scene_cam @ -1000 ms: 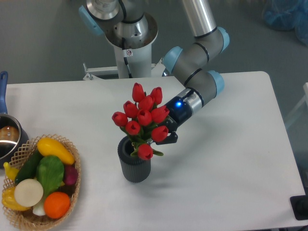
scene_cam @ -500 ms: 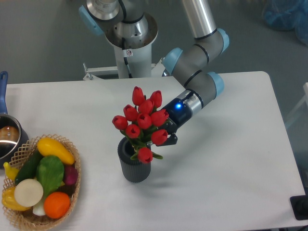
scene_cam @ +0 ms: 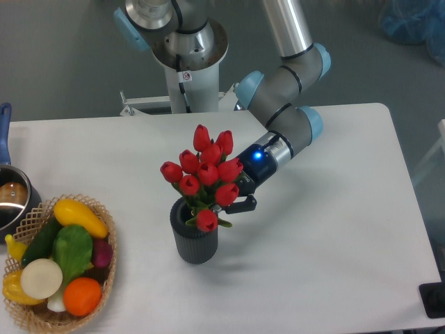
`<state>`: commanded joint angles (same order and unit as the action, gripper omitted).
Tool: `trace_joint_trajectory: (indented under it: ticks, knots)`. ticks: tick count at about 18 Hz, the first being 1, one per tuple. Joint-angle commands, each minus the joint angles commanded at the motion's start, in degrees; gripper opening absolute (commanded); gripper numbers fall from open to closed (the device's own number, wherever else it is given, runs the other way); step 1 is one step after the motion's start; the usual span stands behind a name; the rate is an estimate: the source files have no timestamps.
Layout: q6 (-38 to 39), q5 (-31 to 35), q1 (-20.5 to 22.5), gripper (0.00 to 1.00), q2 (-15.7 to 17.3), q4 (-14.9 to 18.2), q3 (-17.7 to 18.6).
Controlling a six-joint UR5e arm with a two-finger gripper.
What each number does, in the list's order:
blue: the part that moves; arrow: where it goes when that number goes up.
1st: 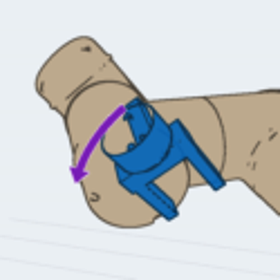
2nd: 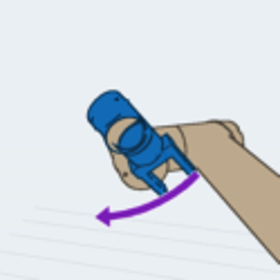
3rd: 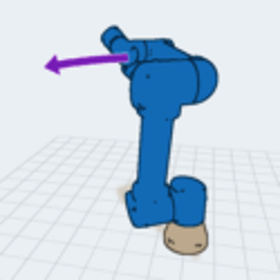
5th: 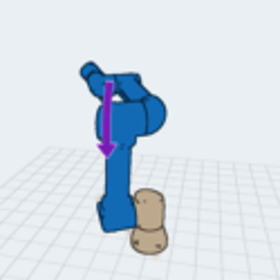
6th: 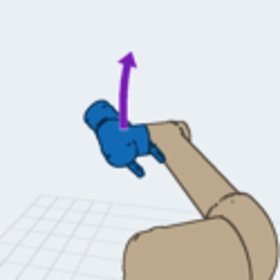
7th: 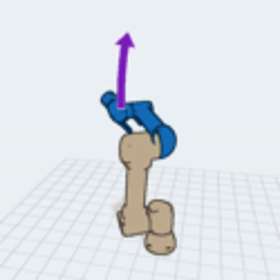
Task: Insert the flowers into the vase
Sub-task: 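Push the tulips deeper into the vase and settle the bunch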
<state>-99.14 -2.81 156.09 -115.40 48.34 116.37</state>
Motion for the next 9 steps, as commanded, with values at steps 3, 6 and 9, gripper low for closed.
trace_joint_trajectory:
  ticks: [3,6,9]
  knots:
    - [-0.1,0.0,0.1,0.40,0.0,0.0,-0.1]
    - [-0.5,0.0,0.1,0.46,0.1,0.0,-0.1]
    - [-1.1,0.6,0.2,0.60,0.2,0.0,0.0]
